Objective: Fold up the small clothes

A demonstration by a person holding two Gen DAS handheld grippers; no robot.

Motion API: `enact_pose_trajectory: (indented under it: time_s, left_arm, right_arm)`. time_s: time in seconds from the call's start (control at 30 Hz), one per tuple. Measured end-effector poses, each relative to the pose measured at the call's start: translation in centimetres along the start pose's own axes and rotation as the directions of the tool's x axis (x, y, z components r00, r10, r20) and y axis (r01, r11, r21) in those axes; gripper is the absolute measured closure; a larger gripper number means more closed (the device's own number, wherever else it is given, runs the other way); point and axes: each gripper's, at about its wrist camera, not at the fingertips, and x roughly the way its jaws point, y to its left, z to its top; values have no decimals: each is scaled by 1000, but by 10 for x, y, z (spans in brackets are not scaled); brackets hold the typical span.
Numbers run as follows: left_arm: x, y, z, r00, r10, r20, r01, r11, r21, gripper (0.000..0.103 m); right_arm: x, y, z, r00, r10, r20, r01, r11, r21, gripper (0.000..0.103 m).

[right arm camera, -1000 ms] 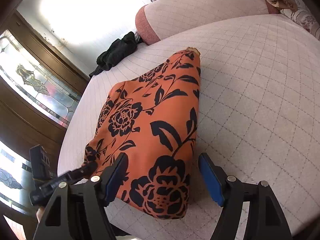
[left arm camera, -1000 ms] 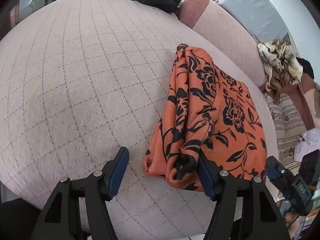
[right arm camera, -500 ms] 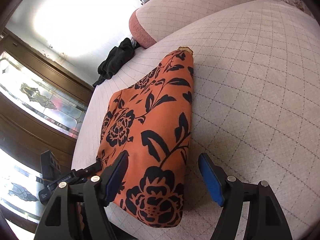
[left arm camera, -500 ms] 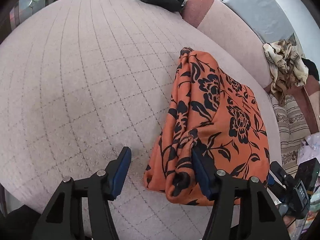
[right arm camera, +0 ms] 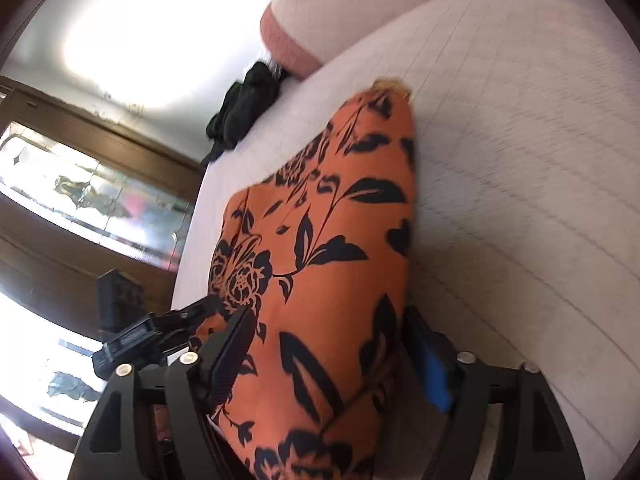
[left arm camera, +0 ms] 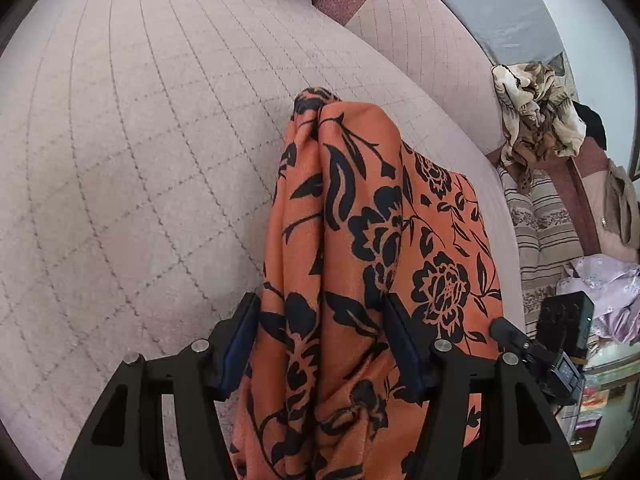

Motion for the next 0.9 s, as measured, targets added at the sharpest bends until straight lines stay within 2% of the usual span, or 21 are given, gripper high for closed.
enact_pose_trajectory:
  time_s: [0.07,0.2,0.33,0.53,0.9]
  left_arm:
    - [-2,-4,-3,1000,13,13,-13,1000,25,42]
    - [2,-8,-5,999,37,22,-38,998,55,43]
    - [-1,-21,-9,992,104,63,-111,989,102,43]
    - [-10,-35,-19,977,173,123,-192,967,168,43]
    - [-11,-28,-20,981,152,120,-172,967,185,43]
  right_arm:
    - [15,-4,5,999,11,-42,-10,1000,16,24]
    - [21,8,5,998,-30,-50,26,997,-68,27]
    - [14,5,2,999,-21,-38,19,999,-35,26]
    - [0,9,-2,998,-62,-12,61,997,-44,26]
    - [19,17,1,995,-95,-27,94,995,-44,25]
